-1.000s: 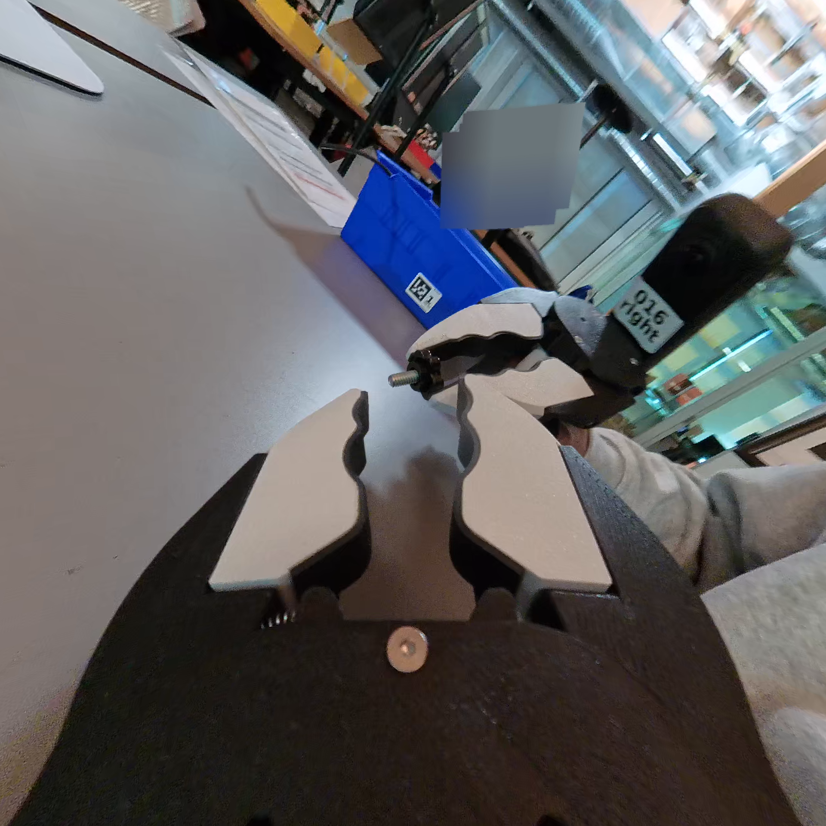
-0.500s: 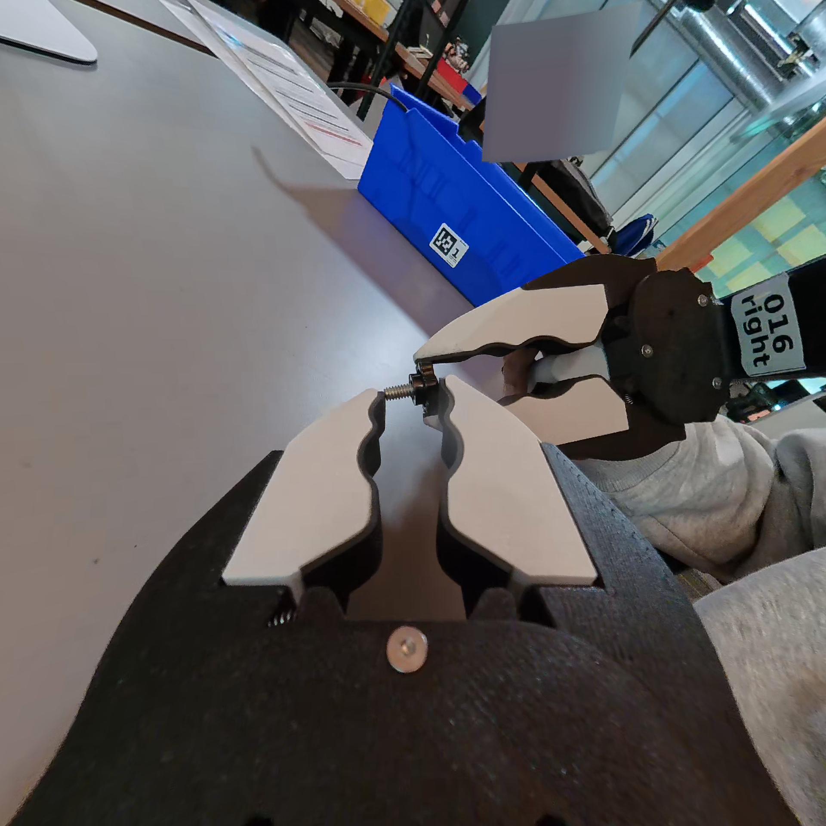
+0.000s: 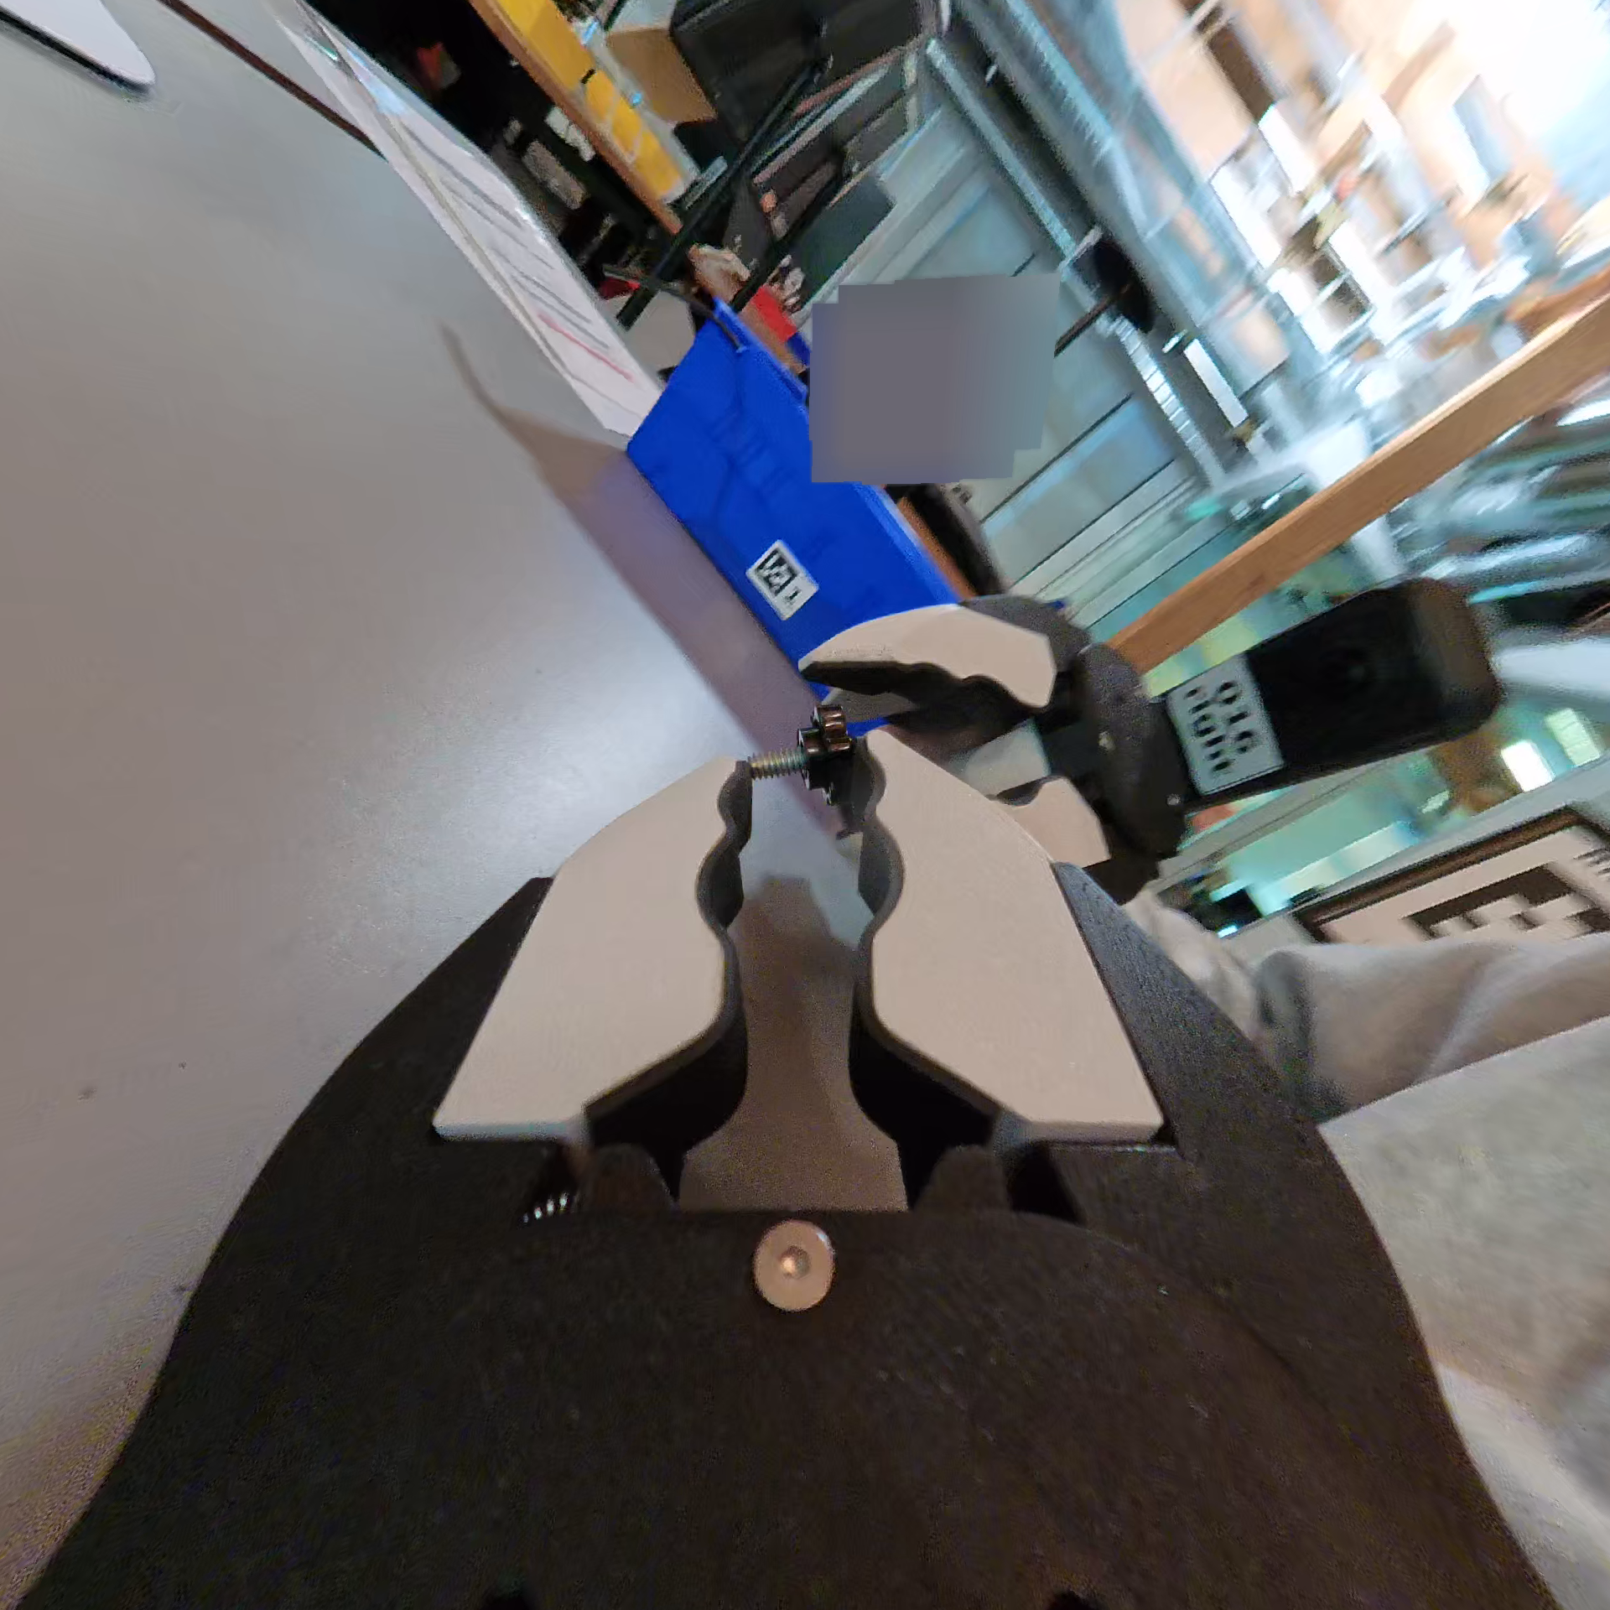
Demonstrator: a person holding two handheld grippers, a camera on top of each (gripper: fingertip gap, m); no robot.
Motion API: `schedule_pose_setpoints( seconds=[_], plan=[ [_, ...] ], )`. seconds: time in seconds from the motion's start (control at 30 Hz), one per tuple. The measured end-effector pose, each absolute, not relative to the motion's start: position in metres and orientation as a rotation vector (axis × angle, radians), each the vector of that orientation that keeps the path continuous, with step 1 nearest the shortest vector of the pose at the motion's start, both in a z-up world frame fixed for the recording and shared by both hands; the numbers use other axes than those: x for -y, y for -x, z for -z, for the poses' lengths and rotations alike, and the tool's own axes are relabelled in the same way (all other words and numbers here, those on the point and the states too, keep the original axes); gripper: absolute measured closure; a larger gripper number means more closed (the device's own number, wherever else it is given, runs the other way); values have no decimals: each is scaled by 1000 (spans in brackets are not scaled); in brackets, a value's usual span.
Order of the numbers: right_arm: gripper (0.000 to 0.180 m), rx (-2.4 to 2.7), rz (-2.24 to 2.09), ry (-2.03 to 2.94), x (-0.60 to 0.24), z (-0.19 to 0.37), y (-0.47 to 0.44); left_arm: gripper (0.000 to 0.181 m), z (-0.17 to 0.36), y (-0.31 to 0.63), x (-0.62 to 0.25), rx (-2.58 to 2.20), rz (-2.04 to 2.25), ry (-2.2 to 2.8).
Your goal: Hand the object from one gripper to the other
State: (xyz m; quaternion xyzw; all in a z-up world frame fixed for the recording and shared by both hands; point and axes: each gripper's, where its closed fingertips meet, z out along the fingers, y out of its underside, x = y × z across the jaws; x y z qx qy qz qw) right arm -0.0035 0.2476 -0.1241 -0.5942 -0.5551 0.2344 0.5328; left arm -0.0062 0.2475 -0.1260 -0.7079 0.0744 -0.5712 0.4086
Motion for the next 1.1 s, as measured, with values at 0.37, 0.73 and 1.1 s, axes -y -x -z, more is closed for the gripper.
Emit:
schedule_pose_setpoints(
  seconds=[0.37,0.73,1.1],
  plan=[
    [152,1208,-917,1300,-242,104,1,158,103,10,-244,145,2008,1499],
    [166,1228,-955,1213,-232,98,4,158,94,-4,-233,136,2186,1426],
    [173,1153,-1022,1197,-233,83,-1,136,92,1,-239,157,2121,1402]
  ],
)
